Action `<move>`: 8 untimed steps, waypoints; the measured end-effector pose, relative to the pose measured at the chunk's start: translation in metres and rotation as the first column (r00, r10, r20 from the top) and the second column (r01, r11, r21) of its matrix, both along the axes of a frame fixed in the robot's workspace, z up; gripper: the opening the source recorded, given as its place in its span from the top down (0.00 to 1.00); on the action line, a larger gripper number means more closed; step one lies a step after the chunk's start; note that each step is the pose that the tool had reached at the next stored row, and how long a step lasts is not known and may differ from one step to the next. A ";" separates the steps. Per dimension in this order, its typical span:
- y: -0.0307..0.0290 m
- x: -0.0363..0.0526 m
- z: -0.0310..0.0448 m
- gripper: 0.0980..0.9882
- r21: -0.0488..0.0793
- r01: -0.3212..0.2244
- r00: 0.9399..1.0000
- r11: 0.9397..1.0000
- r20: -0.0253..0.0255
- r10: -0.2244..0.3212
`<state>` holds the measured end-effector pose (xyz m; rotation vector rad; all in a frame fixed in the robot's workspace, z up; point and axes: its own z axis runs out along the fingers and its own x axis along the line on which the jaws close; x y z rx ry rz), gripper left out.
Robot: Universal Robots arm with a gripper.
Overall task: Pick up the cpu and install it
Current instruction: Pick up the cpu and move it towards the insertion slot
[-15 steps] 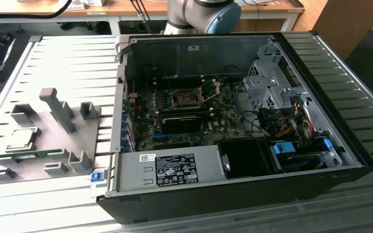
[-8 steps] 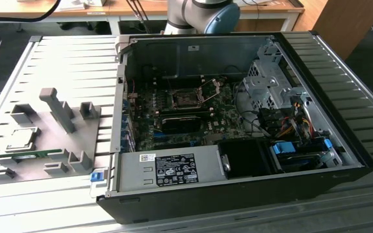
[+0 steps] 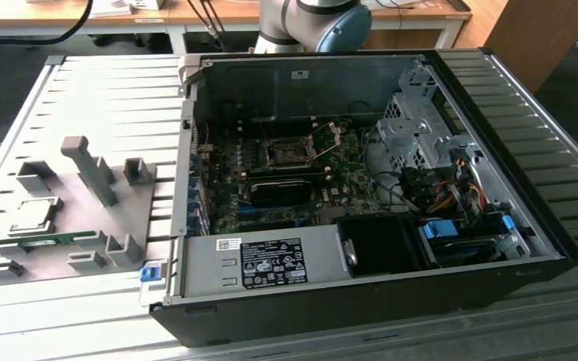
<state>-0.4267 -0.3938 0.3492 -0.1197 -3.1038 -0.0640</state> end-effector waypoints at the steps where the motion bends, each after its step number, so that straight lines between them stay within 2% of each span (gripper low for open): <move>1: -0.0002 0.0000 -0.0018 0.99 0.000 0.000 1.000 1.000 0.000 0.000; 3: -0.0004 -0.0001 -0.0054 0.99 0.000 0.000 1.000 1.000 0.001 0.000; 5: -0.0006 -0.0008 -0.0077 0.99 0.002 0.000 1.000 1.000 0.004 0.000; 8: -0.0005 -0.0014 -0.0110 0.99 0.013 0.000 1.000 1.000 0.004 0.000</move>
